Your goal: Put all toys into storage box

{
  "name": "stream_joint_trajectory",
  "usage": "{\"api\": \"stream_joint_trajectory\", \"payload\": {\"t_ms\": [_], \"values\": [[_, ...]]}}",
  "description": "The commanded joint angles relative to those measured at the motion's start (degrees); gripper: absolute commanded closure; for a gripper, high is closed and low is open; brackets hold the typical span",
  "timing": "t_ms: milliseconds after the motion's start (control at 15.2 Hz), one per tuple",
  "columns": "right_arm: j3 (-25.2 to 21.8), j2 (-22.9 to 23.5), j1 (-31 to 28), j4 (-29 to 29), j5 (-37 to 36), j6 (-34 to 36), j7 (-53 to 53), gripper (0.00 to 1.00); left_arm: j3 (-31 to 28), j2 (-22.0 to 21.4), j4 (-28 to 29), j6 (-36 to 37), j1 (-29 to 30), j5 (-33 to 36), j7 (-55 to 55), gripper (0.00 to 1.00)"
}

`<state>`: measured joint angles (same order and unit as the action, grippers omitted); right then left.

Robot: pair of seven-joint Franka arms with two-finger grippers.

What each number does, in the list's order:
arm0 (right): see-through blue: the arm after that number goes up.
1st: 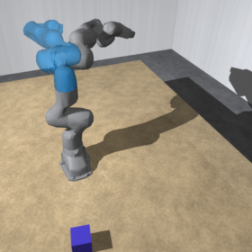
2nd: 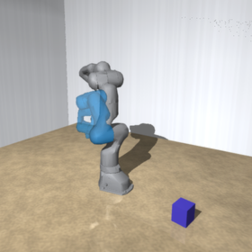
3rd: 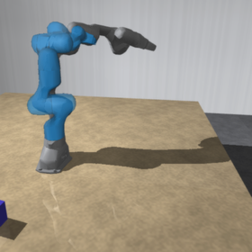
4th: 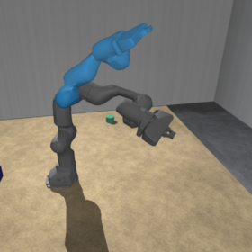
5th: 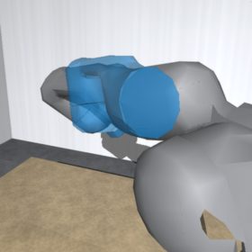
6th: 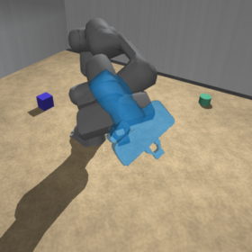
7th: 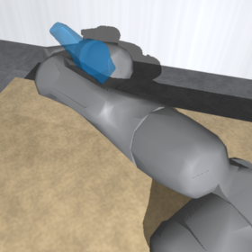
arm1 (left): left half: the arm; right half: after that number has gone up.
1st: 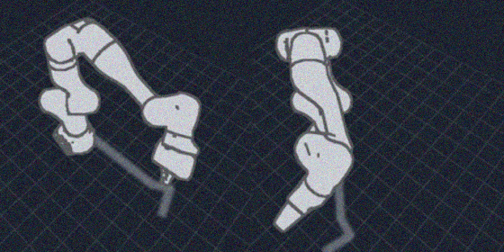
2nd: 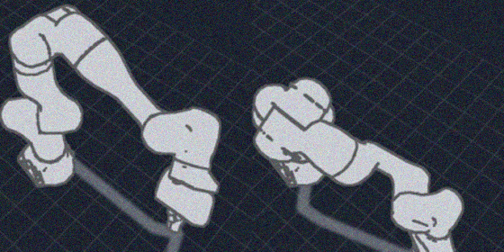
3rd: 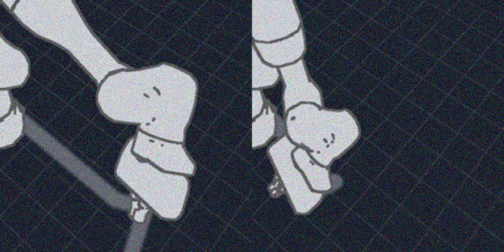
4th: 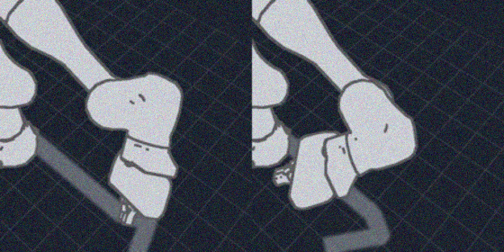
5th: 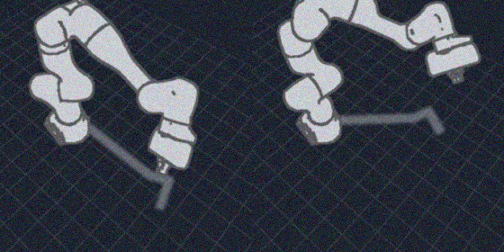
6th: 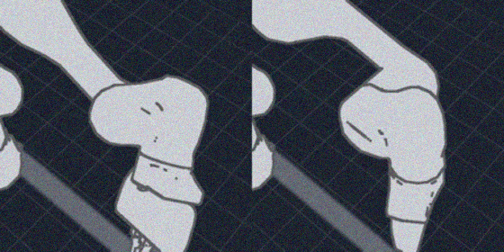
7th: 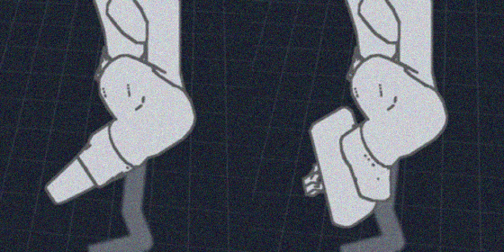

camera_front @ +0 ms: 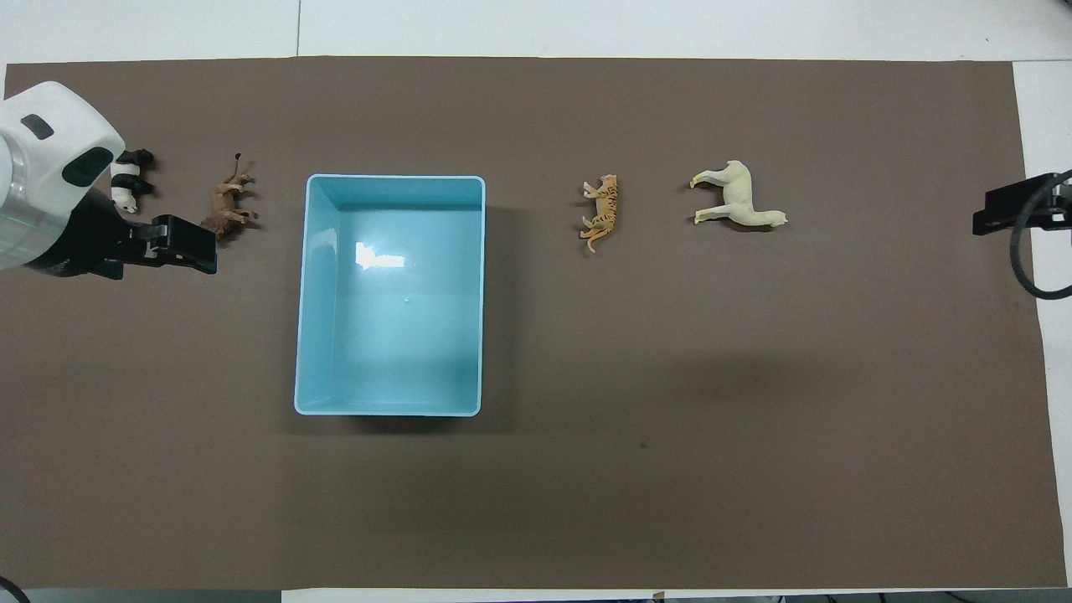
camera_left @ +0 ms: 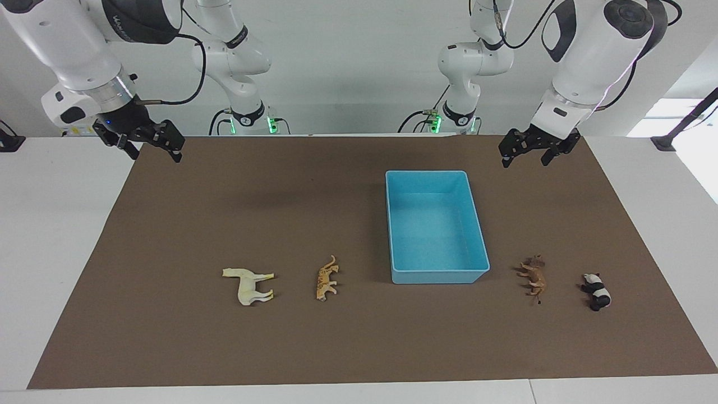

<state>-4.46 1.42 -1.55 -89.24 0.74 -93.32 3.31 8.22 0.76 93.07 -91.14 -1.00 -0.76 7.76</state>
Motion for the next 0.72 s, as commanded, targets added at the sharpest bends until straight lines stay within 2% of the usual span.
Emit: {"api": "stream_joint_trajectory", "payload": {"t_ms": [0, 197, 329, 658], "values": [[0.3, -0.4, -2.5, -1.1, 0.1, -3.2, -1.3, 0.00, -0.1, 0.2, -0.7, 1.2, 0.2, -0.4, -0.5, 0.00], [0.3, -0.5, -2.7, -1.9, -0.1, -1.0, -2.3, 0.00, -0.1, 0.2, -0.7, 1.2, 0.2, -0.4, -0.5, 0.00], [0.4, 0.2, -1.8, -3.6, -0.1, -3.6, -2.7, 0.00, -0.1, 0.2, -0.7, 1.2, 0.2, -0.4, -0.5, 0.00], [1.1, 10.6, 1.1, -3.0, 0.7, -16.0, -0.9, 0.00, -0.1, 0.2, -0.7, 1.2, 0.2, -0.4, -0.5, 0.00]]}}
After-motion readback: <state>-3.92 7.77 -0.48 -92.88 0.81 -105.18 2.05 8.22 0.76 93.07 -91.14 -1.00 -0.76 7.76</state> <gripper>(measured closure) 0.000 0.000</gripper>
